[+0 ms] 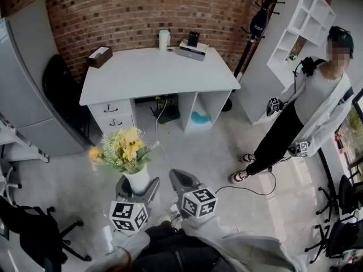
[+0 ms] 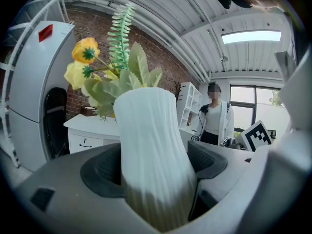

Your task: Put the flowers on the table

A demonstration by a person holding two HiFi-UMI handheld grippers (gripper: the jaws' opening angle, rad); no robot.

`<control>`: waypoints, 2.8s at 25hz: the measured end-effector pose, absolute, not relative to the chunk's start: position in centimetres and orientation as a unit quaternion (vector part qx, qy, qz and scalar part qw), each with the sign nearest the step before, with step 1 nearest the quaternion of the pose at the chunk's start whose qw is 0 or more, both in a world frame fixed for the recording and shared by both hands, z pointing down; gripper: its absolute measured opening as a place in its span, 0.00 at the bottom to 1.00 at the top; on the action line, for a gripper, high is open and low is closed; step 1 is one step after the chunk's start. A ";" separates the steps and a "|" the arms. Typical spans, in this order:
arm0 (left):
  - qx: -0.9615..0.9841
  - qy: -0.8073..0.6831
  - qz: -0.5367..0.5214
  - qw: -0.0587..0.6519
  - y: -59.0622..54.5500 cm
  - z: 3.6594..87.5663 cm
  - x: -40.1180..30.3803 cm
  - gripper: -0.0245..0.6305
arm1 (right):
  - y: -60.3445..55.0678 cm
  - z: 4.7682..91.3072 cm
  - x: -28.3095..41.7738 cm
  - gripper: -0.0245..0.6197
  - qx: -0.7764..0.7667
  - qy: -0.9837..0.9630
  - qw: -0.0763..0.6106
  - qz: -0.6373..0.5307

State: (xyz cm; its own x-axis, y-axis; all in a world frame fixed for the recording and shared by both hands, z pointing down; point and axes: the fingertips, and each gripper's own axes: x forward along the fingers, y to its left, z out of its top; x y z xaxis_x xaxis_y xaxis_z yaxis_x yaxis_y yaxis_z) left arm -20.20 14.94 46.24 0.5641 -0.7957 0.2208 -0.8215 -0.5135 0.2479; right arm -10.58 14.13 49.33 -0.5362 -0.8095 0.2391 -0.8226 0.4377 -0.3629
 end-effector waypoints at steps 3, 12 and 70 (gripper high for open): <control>0.870 -0.461 0.038 0.169 14.3 46.2 -20.5 0.64 | 13.7 49.2 -10.3 0.04 0.500 -0.837 0.014 0.222; 0.865 -0.465 0.029 0.185 13.1 47.0 -20.5 0.64 | 12.6 48.8 -8.7 0.04 0.517 -0.829 0.023 0.215; 0.893 -0.413 0.054 0.170 -29.8 50.0 -6.6 0.64 | -29.1 53.9 3.3 0.04 0.523 -0.815 0.011 0.250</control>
